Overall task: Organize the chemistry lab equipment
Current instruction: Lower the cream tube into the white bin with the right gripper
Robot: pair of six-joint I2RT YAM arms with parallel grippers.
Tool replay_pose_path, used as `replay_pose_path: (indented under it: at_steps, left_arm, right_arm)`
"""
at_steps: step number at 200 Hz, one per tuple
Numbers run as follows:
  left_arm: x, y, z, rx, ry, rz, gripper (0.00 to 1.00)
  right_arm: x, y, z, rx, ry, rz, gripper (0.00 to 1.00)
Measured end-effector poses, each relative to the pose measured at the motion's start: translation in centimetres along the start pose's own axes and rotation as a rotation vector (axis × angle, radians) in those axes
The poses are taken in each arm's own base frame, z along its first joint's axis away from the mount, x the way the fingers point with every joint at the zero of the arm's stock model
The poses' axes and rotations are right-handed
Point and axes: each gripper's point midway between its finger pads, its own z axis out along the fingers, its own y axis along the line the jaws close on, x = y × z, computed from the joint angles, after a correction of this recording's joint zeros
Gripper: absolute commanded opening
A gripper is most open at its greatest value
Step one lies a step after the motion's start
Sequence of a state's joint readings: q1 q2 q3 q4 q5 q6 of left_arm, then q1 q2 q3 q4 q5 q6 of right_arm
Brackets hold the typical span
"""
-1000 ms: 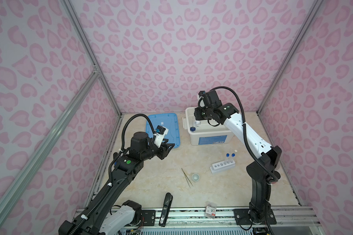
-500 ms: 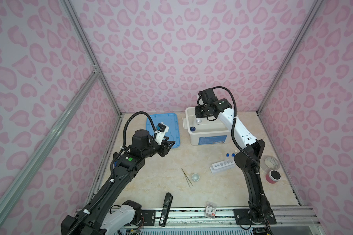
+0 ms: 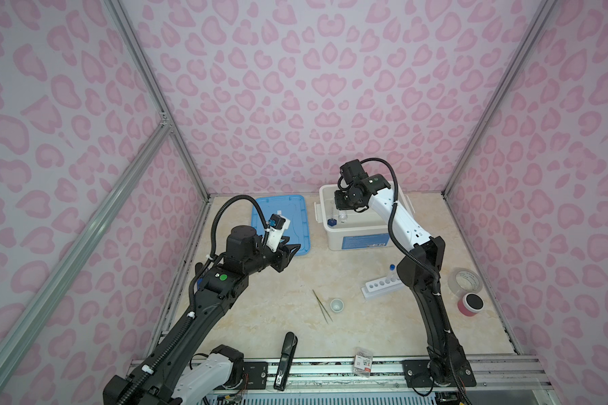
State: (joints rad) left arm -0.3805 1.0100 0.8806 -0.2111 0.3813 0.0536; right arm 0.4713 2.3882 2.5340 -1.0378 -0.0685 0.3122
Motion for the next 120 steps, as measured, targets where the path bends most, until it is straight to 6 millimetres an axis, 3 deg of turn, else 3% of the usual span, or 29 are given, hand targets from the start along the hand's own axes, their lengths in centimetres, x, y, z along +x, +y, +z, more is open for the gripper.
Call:
replay_pose_path:
  at_steps: [120]
  left_arm:
    - [0.7,0.4,0.2,-0.022,0.016,0.014,0.48]
  right_arm:
    - [1.8,-1.2,4.3,0.020,0.069,0.047,0.26]
